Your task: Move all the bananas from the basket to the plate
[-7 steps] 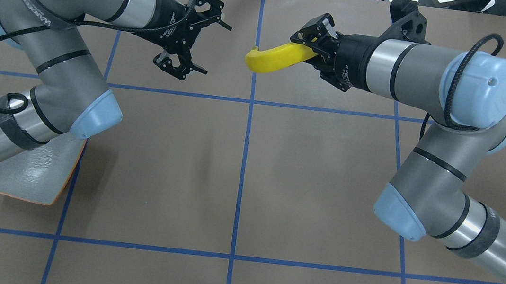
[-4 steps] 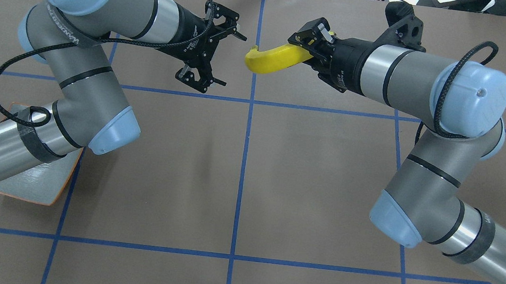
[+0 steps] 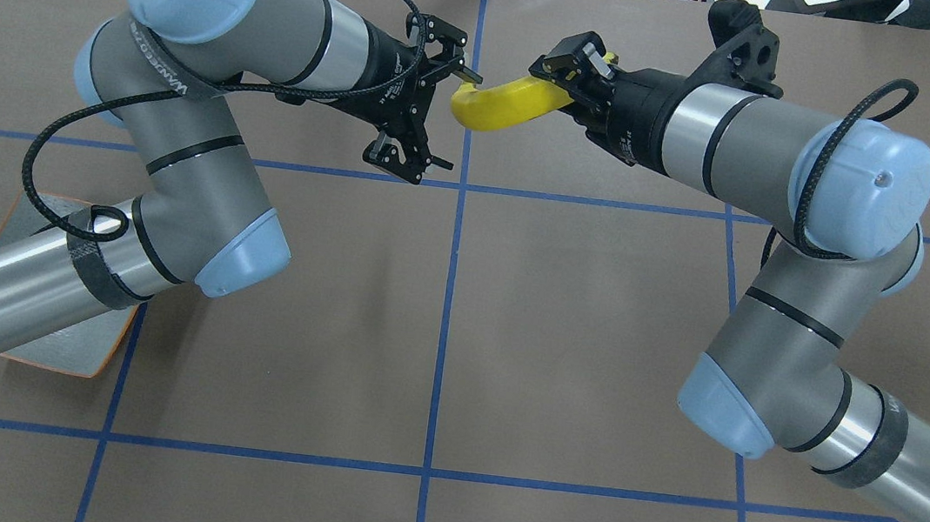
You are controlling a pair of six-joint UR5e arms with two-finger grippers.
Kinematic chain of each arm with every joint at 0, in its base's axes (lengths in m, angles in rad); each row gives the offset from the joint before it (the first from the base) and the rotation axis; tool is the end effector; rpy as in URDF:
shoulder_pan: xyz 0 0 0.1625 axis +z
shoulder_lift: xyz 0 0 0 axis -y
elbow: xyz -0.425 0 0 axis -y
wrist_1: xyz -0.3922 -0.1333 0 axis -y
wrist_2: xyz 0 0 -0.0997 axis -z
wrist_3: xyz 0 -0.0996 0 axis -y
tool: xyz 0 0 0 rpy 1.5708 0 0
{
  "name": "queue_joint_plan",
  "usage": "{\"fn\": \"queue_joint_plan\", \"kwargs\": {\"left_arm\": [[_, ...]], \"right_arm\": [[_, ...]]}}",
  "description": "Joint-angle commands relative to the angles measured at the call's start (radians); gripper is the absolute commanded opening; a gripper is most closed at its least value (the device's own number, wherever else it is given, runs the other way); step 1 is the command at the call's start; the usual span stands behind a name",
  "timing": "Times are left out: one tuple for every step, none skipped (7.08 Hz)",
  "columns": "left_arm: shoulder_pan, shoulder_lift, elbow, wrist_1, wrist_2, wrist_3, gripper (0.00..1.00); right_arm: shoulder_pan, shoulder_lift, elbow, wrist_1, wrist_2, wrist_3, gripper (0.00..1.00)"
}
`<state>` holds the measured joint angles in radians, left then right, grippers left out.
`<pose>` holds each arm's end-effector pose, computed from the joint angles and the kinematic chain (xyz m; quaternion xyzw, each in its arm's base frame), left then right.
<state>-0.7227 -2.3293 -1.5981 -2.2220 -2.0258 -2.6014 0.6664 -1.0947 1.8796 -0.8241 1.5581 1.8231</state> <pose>0.4444 -0.5113 0.1067 -0.2661 0.6077 -0.4687 0.5833 -0.3693 -0.4616 0.1673 0.1470 -0.6774 0.3235 0.6441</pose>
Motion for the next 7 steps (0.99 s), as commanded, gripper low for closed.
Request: {"fn": "queue_joint_plan", "kwargs": {"left_arm": [[0.002,-0.025,0.021,0.005,0.007,-0.046,1.00],[0.002,-0.025,0.023,0.004,0.012,-0.046,1.00],[0.002,-0.025,0.029,0.001,0.013,-0.046,1.00],[0.003,-0.025,0.036,-0.004,0.013,-0.045,1.00],[0.003,-0.025,0.043,-0.005,0.013,-0.045,1.00],[0.008,-0.024,0.046,-0.007,0.015,-0.043,1.00],[0.018,-0.022,0.046,-0.007,0.019,-0.042,1.00]], "right_arm": [[-0.008,-0.002,0.003,0.002,-0.015,-0.080,0.00],[-0.017,-0.002,0.000,0.009,-0.018,-0.108,0.00],[-0.028,-0.016,-0.005,0.049,-0.017,-0.175,0.00],[-0.037,-0.017,-0.023,0.081,-0.016,-0.221,0.00],[-0.039,-0.017,-0.030,0.106,-0.016,-0.243,0.00],[-0.039,-0.022,-0.031,0.118,-0.016,-0.258,0.00],[-0.039,-0.020,-0.030,0.118,-0.018,-0.260,0.00]]}}
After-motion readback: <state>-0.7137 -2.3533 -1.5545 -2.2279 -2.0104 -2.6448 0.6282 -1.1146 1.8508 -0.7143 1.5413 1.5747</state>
